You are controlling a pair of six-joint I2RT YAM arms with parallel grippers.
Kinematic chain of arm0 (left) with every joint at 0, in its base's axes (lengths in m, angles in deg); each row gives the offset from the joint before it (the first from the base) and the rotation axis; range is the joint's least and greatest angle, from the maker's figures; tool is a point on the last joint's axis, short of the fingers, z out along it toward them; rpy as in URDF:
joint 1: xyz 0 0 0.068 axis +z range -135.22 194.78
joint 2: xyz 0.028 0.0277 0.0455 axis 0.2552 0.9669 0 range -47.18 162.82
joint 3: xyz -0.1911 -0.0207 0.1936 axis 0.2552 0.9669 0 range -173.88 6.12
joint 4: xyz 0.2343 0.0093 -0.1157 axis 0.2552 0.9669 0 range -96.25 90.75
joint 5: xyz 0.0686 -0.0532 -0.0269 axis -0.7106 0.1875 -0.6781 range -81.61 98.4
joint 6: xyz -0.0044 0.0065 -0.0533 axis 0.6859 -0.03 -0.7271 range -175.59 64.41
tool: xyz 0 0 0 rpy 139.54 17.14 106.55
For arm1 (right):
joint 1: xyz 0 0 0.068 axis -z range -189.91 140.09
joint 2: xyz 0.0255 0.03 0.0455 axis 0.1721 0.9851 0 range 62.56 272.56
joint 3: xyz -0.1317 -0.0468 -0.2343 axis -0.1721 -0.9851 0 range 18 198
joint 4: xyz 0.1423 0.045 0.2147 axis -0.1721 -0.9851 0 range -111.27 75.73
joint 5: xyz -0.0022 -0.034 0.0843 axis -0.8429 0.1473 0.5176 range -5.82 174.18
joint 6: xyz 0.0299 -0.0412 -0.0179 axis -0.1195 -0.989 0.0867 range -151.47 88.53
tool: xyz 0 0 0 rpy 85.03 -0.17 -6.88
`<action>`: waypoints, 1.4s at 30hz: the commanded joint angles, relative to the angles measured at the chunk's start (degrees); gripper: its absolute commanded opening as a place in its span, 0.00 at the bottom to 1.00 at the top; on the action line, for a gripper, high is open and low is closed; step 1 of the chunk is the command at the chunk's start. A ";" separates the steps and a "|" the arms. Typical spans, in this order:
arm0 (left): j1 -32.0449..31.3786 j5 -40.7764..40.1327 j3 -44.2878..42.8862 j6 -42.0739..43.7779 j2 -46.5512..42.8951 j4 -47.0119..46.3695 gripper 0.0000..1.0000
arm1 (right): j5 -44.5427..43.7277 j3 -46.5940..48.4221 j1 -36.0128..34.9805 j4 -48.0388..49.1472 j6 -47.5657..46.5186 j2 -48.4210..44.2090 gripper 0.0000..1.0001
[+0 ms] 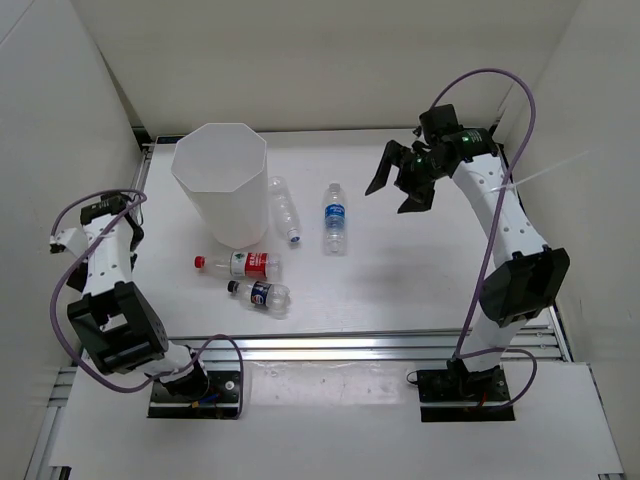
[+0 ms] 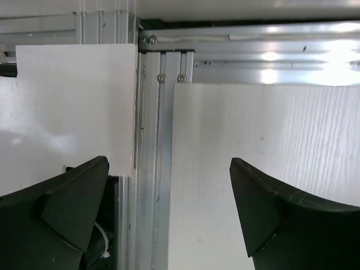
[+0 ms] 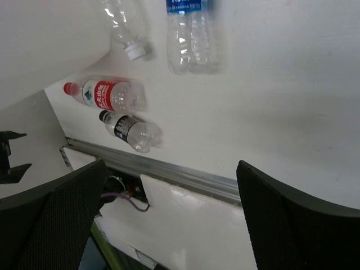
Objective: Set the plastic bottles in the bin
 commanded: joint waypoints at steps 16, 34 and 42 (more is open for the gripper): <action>-15.24 18.35 0.74 17.01 -10.51 3.24 1.00 | 6.91 7.97 -1.55 10.39 -1.23 20.78 1.00; -18.06 36.80 -4.01 24.47 -18.24 4.20 1.00 | 0.42 9.91 -9.46 16.81 -1.76 37.66 0.99; -18.06 39.70 -2.24 25.89 -20.62 4.20 1.00 | -0.28 4.30 -9.99 16.81 -1.40 34.45 0.31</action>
